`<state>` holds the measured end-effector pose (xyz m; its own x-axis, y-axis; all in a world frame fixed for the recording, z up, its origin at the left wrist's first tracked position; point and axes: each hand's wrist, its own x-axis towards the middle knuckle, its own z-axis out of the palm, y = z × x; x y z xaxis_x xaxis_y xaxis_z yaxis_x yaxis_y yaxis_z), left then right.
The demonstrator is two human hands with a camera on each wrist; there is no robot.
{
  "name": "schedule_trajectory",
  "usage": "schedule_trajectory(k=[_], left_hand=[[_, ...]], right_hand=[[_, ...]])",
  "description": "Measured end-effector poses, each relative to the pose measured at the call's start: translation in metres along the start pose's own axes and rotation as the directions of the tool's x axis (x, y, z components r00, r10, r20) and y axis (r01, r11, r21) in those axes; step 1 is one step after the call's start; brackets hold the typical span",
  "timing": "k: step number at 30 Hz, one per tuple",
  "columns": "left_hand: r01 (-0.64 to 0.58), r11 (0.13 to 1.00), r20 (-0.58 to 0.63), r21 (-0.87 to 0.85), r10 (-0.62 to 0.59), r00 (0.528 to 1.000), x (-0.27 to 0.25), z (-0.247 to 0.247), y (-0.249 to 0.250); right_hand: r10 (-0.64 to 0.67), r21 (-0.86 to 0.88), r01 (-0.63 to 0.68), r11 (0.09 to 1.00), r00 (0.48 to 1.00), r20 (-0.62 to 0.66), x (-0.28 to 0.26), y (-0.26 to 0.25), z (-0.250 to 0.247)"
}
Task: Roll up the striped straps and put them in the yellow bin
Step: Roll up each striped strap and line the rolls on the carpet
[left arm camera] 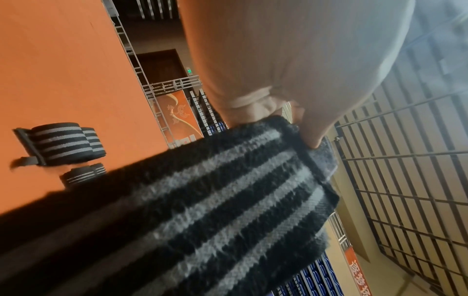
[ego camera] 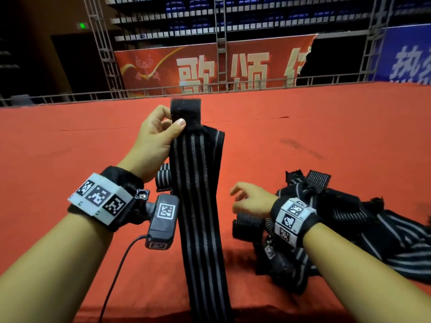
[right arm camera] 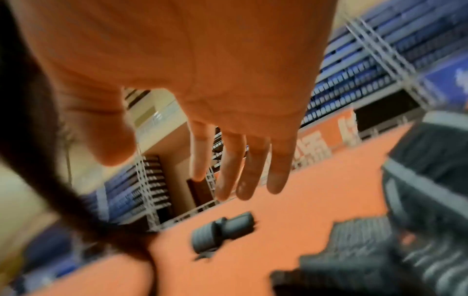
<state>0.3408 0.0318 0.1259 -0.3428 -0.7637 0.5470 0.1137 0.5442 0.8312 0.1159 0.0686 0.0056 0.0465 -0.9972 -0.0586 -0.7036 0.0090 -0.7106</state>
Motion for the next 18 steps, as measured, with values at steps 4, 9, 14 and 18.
schedule_trajectory(k=[4,9,14,18], left_hand=[[-0.004,0.999,-0.029,-0.038,0.003,1.0,-0.001,-0.001,0.002],[-0.002,0.999,-0.053,-0.041,0.0,0.999,-0.004,-0.01,0.006],[-0.008,0.998,-0.077,-0.06,0.003,0.997,-0.006,-0.014,0.01],[0.021,0.997,-0.06,-0.073,-0.026,0.998,-0.009,-0.012,0.012]], right_hand=[[-0.187,0.264,0.127,0.956,0.958,0.216,0.001,-0.025,0.029],[-0.176,0.021,0.175,0.984,0.981,0.082,0.003,-0.025,0.033],[-0.213,0.304,0.156,0.94,0.963,0.164,-0.003,-0.022,0.039],[-0.257,0.076,0.253,0.965,0.965,0.056,0.004,-0.027,0.047]])
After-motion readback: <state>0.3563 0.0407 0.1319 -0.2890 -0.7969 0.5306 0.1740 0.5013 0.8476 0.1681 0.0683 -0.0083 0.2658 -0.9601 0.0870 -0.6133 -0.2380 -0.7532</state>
